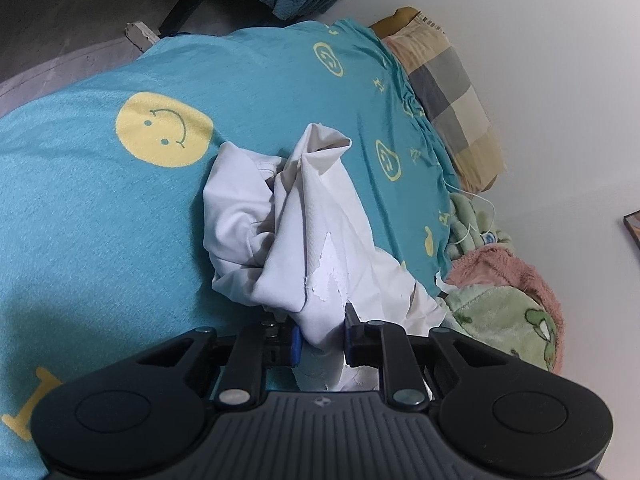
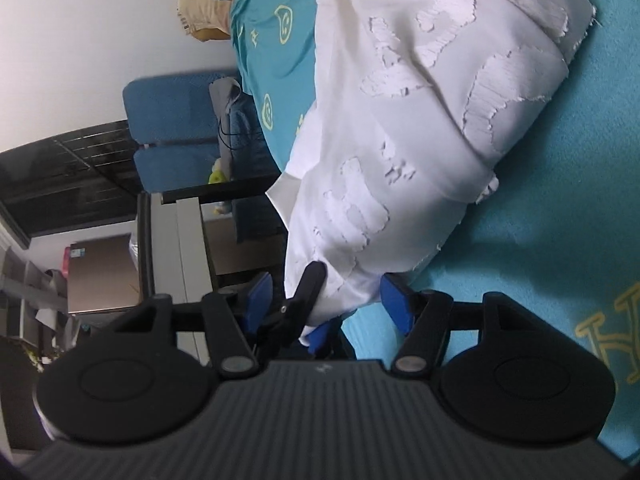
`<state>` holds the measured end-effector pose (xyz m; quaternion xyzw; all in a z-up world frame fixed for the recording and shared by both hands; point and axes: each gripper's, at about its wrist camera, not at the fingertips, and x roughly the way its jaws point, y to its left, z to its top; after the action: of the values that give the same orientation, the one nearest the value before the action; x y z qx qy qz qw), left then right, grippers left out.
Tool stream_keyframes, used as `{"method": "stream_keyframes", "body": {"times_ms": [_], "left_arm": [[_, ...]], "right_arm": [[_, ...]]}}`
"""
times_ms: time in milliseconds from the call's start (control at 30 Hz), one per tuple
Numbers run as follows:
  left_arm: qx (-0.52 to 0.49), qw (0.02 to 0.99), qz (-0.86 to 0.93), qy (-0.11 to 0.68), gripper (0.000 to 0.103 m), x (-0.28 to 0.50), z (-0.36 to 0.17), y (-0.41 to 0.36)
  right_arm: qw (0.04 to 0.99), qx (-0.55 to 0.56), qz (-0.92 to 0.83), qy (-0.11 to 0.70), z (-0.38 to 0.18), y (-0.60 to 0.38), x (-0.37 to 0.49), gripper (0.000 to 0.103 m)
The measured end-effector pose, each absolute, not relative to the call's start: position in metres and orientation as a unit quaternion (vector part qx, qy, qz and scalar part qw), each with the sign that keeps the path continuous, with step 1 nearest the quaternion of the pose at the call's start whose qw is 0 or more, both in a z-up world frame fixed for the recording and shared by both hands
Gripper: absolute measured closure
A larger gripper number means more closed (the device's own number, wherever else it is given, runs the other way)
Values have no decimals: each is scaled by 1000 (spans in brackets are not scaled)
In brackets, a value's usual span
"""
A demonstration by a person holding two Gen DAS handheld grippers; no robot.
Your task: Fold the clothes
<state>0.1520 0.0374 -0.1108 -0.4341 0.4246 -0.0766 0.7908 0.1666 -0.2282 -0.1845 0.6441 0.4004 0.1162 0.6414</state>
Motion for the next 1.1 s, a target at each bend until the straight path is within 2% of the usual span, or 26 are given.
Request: {"method": "stream_keyframes", "body": {"times_ms": [367, 400, 433, 467, 600, 833, 900, 967, 1033, 1100], "left_arm": [[-462, 777, -91, 417, 84, 151, -114, 49], [-464, 777, -93, 415, 84, 151, -114, 49], [-467, 777, -96, 412, 85, 151, -113, 50], [-469, 776, -99, 409, 85, 151, -113, 50], [-475, 776, -106, 401, 85, 151, -111, 51], [-482, 771, -103, 403, 85, 152, -112, 50], [-483, 770, -103, 404, 85, 152, -113, 51], [-486, 767, -100, 406, 85, 152, -115, 51], [-495, 760, -94, 411, 84, 153, -119, 53], [-503, 751, -88, 419, 83, 154, -125, 55]], "right_arm": [[624, 677, 89, 381, -188, -241, 157, 40], [619, 679, 92, 383, -188, -240, 156, 34], [613, 682, 97, 388, -188, -238, 156, 23], [607, 684, 102, 392, -188, -235, 156, 20], [612, 670, 120, 403, -190, -225, 163, 19], [647, 683, 17, 339, -196, -264, 153, 19], [658, 678, 4, 328, -194, -270, 152, 23], [670, 666, -5, 327, -190, -269, 151, 33], [685, 649, -12, 331, -188, -267, 152, 50], [694, 637, -16, 334, -187, -268, 154, 60]]}}
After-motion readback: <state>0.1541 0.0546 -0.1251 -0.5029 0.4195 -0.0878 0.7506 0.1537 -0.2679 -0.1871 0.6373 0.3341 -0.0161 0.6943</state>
